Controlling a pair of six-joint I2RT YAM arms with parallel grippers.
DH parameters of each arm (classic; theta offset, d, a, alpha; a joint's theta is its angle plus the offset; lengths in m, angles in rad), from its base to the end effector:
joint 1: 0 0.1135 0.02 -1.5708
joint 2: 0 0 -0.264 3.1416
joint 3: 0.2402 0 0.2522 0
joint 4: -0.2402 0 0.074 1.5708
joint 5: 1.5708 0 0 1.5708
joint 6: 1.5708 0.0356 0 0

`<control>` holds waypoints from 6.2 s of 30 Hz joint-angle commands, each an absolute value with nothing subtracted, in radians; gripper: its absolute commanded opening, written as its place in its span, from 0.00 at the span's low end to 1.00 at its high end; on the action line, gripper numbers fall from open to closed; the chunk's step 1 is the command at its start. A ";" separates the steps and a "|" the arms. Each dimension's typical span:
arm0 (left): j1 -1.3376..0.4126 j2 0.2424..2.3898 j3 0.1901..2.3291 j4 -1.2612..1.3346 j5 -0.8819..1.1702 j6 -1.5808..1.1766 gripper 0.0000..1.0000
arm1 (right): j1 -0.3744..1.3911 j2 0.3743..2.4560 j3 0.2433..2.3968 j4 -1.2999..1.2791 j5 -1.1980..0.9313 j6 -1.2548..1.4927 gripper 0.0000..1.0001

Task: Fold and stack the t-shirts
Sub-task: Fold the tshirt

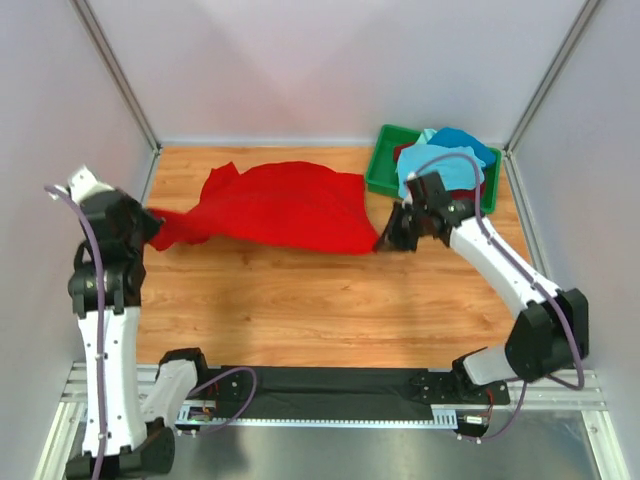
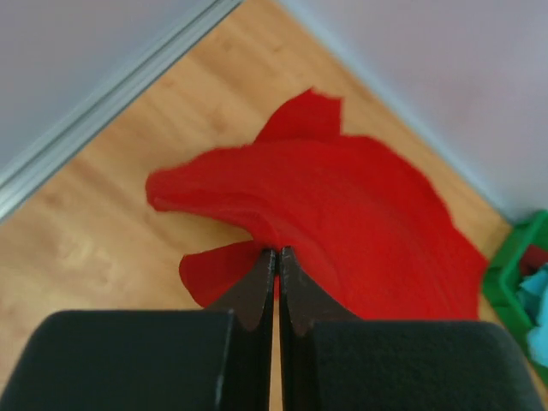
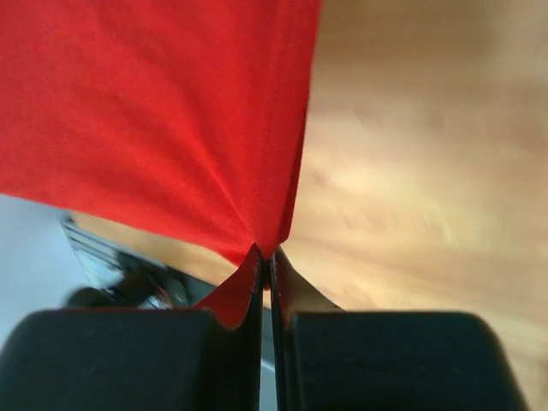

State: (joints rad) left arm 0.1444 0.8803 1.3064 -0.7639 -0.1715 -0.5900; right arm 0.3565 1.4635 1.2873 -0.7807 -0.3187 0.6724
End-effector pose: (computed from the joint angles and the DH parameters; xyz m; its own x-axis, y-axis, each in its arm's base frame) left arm 0.1506 0.0280 0.4368 -0.1050 -0.5692 -0.8155 -0.4327 0.7645 -0.4779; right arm 0.2824 0.1171 0.3040 -0.9111 0.2919 -0.2911 0.0855 0.8246 0.5592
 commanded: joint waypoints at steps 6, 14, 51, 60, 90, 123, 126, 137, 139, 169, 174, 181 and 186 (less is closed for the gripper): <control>0.109 0.649 0.950 -1.311 -0.495 -0.999 0.00 | 0.385 1.118 0.794 -0.963 -0.255 0.681 0.00; 0.098 0.727 0.925 -1.405 -0.479 -1.123 0.06 | 0.387 1.051 0.630 -0.985 -0.233 0.758 0.00; 0.101 1.489 1.120 -1.131 -0.451 -0.904 0.00 | 0.324 1.655 1.066 -0.836 -0.255 0.615 0.00; 0.100 1.586 1.190 -1.075 -0.390 -0.835 0.00 | 0.302 1.690 1.069 -0.839 -0.256 0.620 0.00; 0.084 1.718 1.259 -0.970 -0.307 -0.652 0.00 | 0.291 1.750 1.097 -0.847 -0.212 0.626 0.00; 0.190 1.176 1.008 -1.143 -0.258 -0.617 0.72 | 0.291 1.389 0.872 -0.916 -0.170 0.497 0.64; 0.227 1.126 1.015 -1.150 -0.218 -0.617 0.68 | 0.291 1.348 0.801 -0.859 -0.236 0.547 0.64; 0.572 1.131 0.862 -1.170 -0.006 -0.722 0.79 | 0.291 1.336 0.683 -0.664 -0.330 0.782 0.64; 0.595 1.138 0.858 -1.161 0.014 -0.748 0.80 | 0.291 1.336 0.664 -0.638 -0.334 0.796 0.64; 0.650 1.220 0.844 -1.100 -0.143 -0.799 0.71 | 0.293 1.328 0.670 -0.934 0.066 0.775 0.00; 0.650 1.180 0.861 -1.056 -0.063 -0.721 0.78 | 0.295 1.315 0.684 -0.927 0.038 0.727 0.00; 0.497 1.287 1.000 -0.870 0.127 -0.438 0.69 | 0.295 1.361 0.747 -0.884 -0.090 0.641 0.10; 0.362 1.426 1.132 -0.789 0.169 -0.383 0.94 | 0.293 1.338 0.796 -0.910 -0.110 0.601 0.53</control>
State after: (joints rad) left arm 0.4038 1.3724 1.0576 -0.8902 0.1051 -0.4721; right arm 0.2951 1.3617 0.7338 -0.9039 -0.0834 0.6537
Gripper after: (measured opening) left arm 0.885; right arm 0.439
